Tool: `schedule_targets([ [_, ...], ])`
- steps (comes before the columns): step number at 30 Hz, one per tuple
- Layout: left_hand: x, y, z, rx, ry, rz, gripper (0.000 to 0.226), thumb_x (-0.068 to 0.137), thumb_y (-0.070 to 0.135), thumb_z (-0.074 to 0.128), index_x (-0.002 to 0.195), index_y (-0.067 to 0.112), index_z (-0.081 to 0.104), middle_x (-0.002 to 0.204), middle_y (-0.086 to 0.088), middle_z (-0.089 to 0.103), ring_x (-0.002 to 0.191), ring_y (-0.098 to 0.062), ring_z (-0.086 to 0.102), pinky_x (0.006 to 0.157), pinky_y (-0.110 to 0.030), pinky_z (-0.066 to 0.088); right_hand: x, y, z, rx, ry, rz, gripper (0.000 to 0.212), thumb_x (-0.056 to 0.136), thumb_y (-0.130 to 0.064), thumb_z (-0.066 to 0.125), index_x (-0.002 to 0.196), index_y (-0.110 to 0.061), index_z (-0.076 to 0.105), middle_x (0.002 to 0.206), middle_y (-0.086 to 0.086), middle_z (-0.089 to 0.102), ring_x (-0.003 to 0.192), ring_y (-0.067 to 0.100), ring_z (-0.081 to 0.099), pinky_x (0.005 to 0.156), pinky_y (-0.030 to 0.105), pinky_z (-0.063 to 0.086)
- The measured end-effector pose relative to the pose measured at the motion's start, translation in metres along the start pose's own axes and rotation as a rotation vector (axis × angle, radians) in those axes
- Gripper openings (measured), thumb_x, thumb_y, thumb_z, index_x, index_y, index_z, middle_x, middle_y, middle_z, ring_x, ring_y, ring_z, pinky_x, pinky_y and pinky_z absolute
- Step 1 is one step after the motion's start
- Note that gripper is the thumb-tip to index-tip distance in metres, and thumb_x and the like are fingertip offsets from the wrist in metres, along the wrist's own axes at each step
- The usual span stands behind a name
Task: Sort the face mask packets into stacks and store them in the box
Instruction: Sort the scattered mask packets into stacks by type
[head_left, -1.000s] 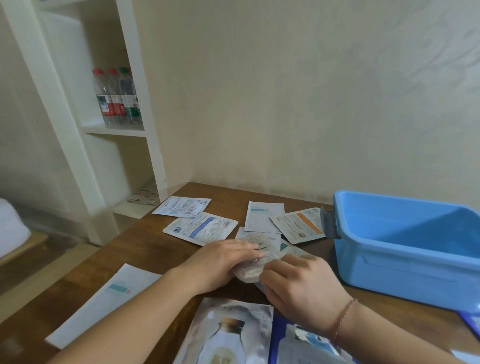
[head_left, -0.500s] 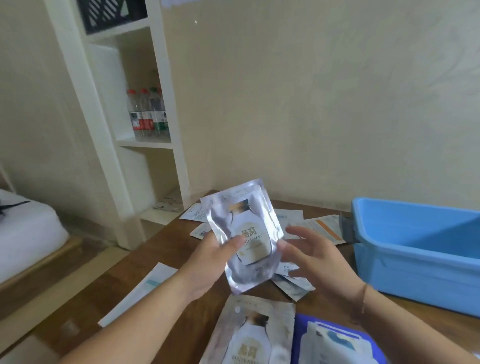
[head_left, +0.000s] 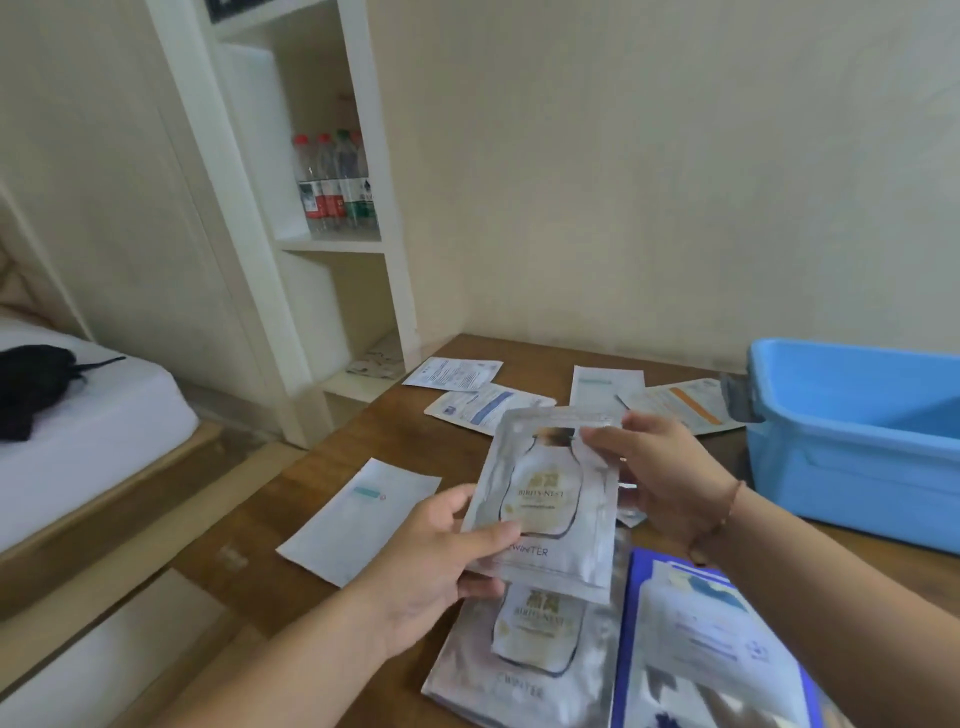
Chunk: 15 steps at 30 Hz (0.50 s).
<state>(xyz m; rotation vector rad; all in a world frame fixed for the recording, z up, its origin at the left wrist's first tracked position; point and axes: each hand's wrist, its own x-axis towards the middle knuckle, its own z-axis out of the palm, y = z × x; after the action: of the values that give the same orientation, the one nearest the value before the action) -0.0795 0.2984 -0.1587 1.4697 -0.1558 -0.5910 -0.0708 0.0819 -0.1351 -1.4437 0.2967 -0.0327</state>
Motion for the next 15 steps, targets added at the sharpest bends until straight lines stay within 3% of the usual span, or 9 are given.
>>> schedule_targets([
  [2, -0.019, -0.003, -0.004, 0.132, 0.006, 0.012, 0.049, 0.085, 0.017, 0.072, 0.130, 0.021, 0.053, 0.106, -0.008, 0.075, 0.086, -0.022, 0.070, 0.056, -0.024, 0.051, -0.005, 0.003, -0.003, -0.070, 0.021, -0.010, 0.021, 0.086, -0.008, 0.069, 0.106, -0.009, 0.062, 0.080, 0.015, 0.068, 0.065, 0.022, 0.063, 0.051, 0.030, 0.053],
  [6, -0.043, -0.008, -0.013, 0.546, 0.094, 0.029, 0.081, 0.081, 0.034, 0.078, 0.147, 0.034, 0.031, 0.094, 0.011, 0.075, 0.066, -0.005, 0.065, 0.062, -0.022, 0.052, -0.021, 0.016, -0.007, -0.537, -0.004, -0.120, 0.018, 0.080, -0.014, 0.076, 0.095, -0.019, 0.068, 0.067, 0.002, 0.070, 0.041, 0.008, 0.055, 0.040, 0.019, 0.043],
  [8, -0.051, -0.017, -0.014, 0.732, 0.109, 0.046, 0.087, 0.080, 0.045, 0.076, 0.150, 0.037, 0.024, 0.080, 0.021, 0.071, 0.071, 0.005, 0.065, 0.074, -0.019, 0.052, -0.027, 0.024, -0.010, -0.761, 0.011, -0.200, 0.018, 0.077, -0.022, 0.079, 0.091, -0.027, 0.068, 0.079, -0.006, 0.068, 0.051, 0.000, 0.053, 0.045, 0.010, 0.038],
  [10, -0.057, -0.028, -0.014, 0.910, 0.142, 0.081, 0.088, 0.080, 0.056, 0.070, 0.151, 0.040, 0.021, 0.065, 0.016, 0.058, 0.068, 0.006, 0.057, 0.079, -0.020, 0.048, -0.031, 0.030, -0.013, -0.907, 0.029, -0.228, 0.021, 0.076, -0.030, 0.079, 0.094, -0.033, 0.069, 0.087, -0.012, 0.063, 0.073, 0.000, 0.055, 0.058, 0.009, 0.039],
  [13, -0.063, -0.033, -0.009, 1.113, 0.217, 0.122, 0.075, 0.080, 0.069, 0.058, 0.145, 0.049, 0.026, 0.078, 0.012, 0.055, 0.084, -0.002, 0.055, 0.087, -0.025, 0.050, -0.033, 0.040, -0.014, -1.105, 0.060, -0.245, 0.024, 0.078, -0.044, 0.073, 0.100, -0.038, 0.067, 0.100, -0.016, 0.062, 0.093, 0.006, 0.058, 0.075, 0.020, 0.047],
  [15, -0.068, -0.028, -0.004, 1.293, 0.224, 0.159, 0.064, 0.082, 0.076, 0.045, 0.139, 0.051, 0.030, 0.098, 0.016, 0.057, 0.095, -0.004, 0.057, 0.087, -0.026, 0.051, -0.034, 0.042, -0.013, -1.218, 0.097, -0.285, 0.018, 0.080, -0.051, 0.066, 0.094, -0.041, 0.064, 0.104, -0.017, 0.061, 0.092, 0.007, 0.056, 0.073, 0.023, 0.048],
])
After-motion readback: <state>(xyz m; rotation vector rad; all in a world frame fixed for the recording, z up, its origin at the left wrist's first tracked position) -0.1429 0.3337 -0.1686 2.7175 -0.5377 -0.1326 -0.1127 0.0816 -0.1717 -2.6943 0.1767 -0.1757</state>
